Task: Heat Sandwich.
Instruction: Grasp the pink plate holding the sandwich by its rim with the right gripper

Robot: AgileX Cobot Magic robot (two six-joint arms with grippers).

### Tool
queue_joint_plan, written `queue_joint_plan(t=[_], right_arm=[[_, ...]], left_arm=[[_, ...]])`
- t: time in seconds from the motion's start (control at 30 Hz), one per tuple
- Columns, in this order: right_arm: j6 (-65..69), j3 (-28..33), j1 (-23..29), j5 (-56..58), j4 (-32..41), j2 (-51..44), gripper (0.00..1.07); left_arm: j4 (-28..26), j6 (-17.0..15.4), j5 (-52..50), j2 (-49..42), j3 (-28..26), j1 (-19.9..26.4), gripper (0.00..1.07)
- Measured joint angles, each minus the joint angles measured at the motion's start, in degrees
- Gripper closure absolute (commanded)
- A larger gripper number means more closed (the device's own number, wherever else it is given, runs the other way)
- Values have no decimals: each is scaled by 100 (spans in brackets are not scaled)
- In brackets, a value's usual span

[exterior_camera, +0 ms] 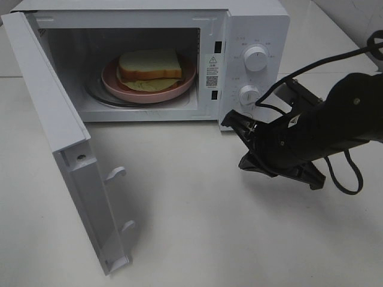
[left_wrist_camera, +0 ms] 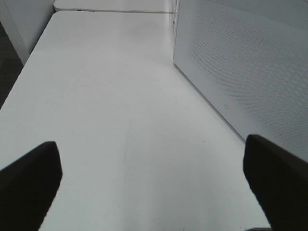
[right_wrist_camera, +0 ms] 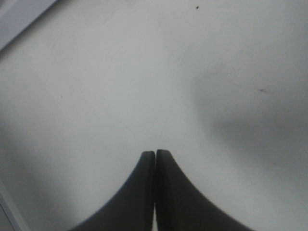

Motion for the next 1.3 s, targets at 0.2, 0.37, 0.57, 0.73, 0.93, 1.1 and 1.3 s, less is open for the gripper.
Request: queue_joint_plan(t=[0.2, 0.37, 0.57, 0.73, 0.93, 1.1, 1.3], right_arm=[[-1014, -350, 0, 1106, -258, -17, 102], [-1748, -527, 0, 1908, -401, -17, 101], [-2555, -665, 0, 2544, -521, -23, 99], [-3128, -848, 0, 3060, -802, -23, 98], [-3867, -1232, 0, 3999, -1197, -23, 95], [-4830, -1478, 0, 4469, -1438, -23, 94], [-6165, -1673, 0, 4693, -1610, -23, 93]], left_arm=[[0, 0, 0, 0, 0, 0, 9], [0, 0, 0, 0, 0, 0, 9], [0, 0, 0, 0, 0, 0, 9], [0, 0, 0, 0, 0, 0, 9], [0, 0, 0, 0, 0, 0, 9], [0, 0, 0, 0, 0, 0, 9], [0, 0, 0, 0, 0, 0, 9]])
